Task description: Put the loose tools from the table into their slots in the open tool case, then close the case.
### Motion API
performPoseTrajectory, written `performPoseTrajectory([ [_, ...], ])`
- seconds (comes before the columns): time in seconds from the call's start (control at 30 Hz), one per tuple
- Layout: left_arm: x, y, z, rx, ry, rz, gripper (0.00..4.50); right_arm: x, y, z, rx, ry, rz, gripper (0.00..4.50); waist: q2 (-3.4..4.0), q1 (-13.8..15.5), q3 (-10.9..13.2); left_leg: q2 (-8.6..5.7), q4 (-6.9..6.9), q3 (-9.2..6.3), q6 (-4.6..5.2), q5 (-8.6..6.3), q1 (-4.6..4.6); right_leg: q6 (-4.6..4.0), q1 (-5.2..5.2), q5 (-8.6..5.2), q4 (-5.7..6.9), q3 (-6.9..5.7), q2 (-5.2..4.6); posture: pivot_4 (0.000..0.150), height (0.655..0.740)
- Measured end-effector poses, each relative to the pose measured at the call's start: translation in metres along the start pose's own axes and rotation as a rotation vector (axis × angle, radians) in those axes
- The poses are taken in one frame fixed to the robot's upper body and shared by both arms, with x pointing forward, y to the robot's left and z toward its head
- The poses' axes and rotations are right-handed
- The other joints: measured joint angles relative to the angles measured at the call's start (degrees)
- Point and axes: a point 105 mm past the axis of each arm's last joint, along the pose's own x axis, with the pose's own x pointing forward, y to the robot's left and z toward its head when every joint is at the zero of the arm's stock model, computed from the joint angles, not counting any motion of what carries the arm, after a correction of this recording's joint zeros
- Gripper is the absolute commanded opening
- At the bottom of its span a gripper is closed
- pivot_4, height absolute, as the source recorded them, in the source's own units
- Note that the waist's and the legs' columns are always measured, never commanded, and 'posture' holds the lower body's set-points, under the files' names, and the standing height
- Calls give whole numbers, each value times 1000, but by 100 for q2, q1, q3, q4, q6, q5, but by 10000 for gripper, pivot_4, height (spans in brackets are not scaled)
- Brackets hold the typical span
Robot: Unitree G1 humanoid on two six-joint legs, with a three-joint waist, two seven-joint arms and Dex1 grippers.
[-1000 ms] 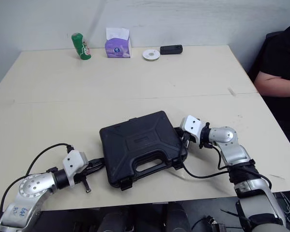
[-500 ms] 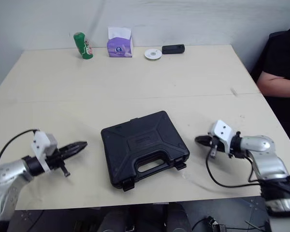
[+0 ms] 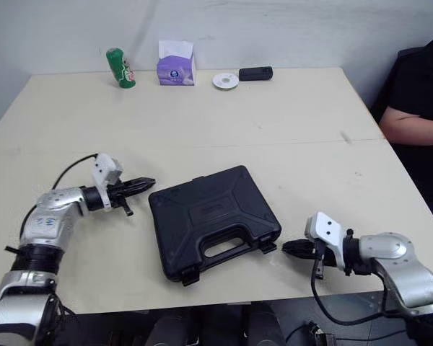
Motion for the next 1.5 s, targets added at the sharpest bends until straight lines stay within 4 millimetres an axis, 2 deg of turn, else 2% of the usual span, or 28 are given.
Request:
performPoseTrajectory([
  [0.1, 6, -5, -4, 13, 14, -50, 161, 11, -5, 6, -44, -41, -23, 1052, -4, -59, 1, 1, -1, 1, -3, 2, 1, 0, -2, 0, 3, 4, 0, 1500, 7400],
  [0.2, 5, -8, -5, 25, 9, -72, 161, 14, -8, 8, -45, -53, -25, 1052, -4, -73, 1, 2, -3, 2, -5, 3, 2, 0, -4, 0, 4, 5, 0, 1500, 7400],
  [0.47, -5, -20, -15, 37, 4, -81, 161, 22, -17, 13, -33, -89, -50, 1052, -3, -66, 1, 4, 1, 1, -4, 3, 4, -1, -4, 0, 10, 8, 0, 1500, 7400],
  [0.77, -17, -38, -21, 28, 5, -77, 161, 13, -17, 6, -59, 0, -1, 1052, -3, -1, 1, 1, 1, -6, 2, -2, 4, -1, 4, 0, 1, 5, -10, 1500, 7400],
  [1.03, -17, -40, -21, 18, 13, -69, 161, 15, -9, 9, -19, 25, 33, 1052, -3, 95, 1, 2, -3, -12, 0, -3, 4, -3, 4, -1, -2, 0, -10, 1500, 7400],
  [1.27, -21, -41, -22, 9, 17, -60, 161, 30, -11, 19, 27, -51, 36, 1052, -3, -1, 1, 6, -7, -10, 0, -2, 5, -5, 1, 0, 0, 0, -6, 1500, 7400],
  [1.37, -22, -46, -22, 14, 18, -67, 161, 41, -15, 25, 29, -85, 39, 1052, -2, -64, 1, 6, -9, -10, -2, 0, 4, -6, -1, 0, 1, 1, -6, 1500, 7400],
  [1.5, -31, -53, -26, 3, 22, -73, 161, 46, -21, 29, 14, -94, 33, 1052, -1, -82, 2, 6, -11, -8, -4, 0, 3, -6, -4, 0, 0, 3, -6, 1500, 7400],
])
